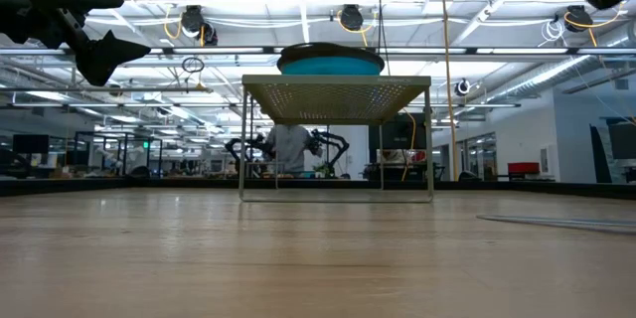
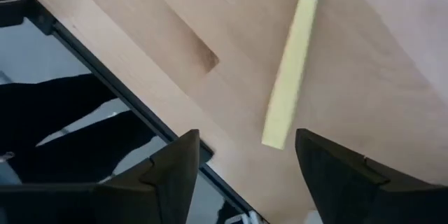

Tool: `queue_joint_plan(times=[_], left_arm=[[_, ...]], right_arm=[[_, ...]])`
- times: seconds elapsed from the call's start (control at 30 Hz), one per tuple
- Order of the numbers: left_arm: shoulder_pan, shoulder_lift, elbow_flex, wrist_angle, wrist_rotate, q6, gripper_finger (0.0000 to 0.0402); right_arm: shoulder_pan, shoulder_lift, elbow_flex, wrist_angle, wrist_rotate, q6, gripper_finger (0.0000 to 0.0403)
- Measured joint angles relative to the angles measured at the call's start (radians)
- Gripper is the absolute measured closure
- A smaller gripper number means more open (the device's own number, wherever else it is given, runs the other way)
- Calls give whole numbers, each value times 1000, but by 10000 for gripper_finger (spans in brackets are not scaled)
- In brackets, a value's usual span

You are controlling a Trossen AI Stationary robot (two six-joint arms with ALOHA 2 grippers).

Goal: Pick & Place Fruit
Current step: Put the knife on the shelf

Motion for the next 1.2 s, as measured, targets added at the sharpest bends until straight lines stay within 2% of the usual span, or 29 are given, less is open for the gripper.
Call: queue_joint_plan(times=[0.23,0.53,1.2], left_arm=[[0,0,0,0,0,-2,78],[0,0,0,0,0,-6,78],[0,0,0,0,0,-6,78]], right_arm=[[0,0,-82,116,-22,29,176],[0,0,-134,128,-20,47,177],[0,0,-146,158,-10,33,177]])
